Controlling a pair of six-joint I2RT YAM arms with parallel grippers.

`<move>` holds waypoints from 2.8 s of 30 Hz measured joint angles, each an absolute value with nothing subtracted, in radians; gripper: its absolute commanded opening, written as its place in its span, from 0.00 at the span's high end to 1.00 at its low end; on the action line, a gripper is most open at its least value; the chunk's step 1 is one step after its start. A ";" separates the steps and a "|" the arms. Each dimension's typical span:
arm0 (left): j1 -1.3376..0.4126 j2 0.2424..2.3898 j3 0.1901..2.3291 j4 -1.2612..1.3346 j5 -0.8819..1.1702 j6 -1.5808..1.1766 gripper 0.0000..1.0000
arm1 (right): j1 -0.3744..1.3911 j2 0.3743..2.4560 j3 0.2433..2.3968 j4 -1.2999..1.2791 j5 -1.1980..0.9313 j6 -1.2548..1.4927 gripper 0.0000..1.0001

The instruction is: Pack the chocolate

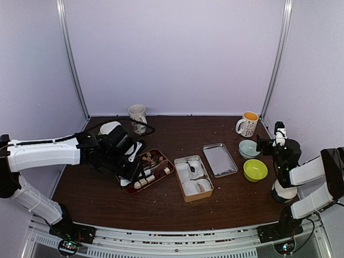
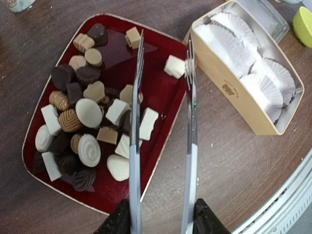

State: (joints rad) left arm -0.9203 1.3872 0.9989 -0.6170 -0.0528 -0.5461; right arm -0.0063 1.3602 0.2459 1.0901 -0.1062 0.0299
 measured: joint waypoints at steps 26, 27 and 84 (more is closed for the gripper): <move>-0.920 1.487 0.998 -0.613 -0.017 -0.548 0.56 | -0.006 1.360 0.246 1.090 -0.106 0.030 0.00; -0.920 1.500 1.005 -0.613 -0.018 -0.546 0.56 | -0.006 1.360 0.246 1.090 -0.106 0.030 0.00; -0.950 1.419 0.965 -0.416 0.131 -0.470 0.72 | -0.006 1.360 0.246 1.090 -0.104 0.030 0.00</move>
State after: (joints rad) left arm -0.9501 1.4193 0.9649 -0.4160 0.1314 -0.4698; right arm -0.0063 1.3602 0.2459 1.0901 -0.1040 0.0296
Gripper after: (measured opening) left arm 0.298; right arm 0.999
